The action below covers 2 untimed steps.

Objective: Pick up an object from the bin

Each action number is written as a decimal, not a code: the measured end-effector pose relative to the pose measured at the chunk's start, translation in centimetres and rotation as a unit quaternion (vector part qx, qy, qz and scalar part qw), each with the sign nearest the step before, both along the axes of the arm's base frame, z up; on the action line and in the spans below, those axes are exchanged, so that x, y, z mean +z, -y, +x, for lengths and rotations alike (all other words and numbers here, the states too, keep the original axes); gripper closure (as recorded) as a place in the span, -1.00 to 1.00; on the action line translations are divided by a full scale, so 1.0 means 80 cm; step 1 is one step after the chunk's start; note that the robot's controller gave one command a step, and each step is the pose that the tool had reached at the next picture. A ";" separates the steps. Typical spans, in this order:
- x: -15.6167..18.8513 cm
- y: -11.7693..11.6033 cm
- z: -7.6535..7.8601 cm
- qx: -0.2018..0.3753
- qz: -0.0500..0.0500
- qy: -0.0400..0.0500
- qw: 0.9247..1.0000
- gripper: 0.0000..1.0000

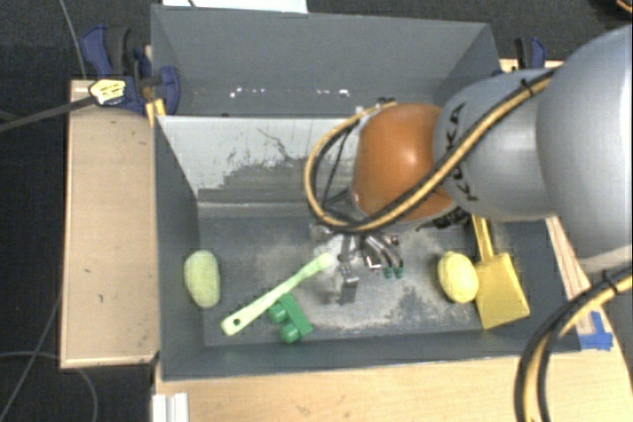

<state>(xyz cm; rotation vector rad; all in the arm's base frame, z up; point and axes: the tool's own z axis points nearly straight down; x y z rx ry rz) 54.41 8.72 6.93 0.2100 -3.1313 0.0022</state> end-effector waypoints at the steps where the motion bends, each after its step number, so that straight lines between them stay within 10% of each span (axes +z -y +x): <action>1: 0.002 -0.012 0.011 -0.122 0.005 0.006 0.993 -1.00; 2: 0.002 -0.004 0.002 -0.013 0.002 0.001 1.000 -1.00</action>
Offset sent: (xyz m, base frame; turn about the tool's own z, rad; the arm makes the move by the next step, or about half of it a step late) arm 0.0011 0.0030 0.0010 0.0248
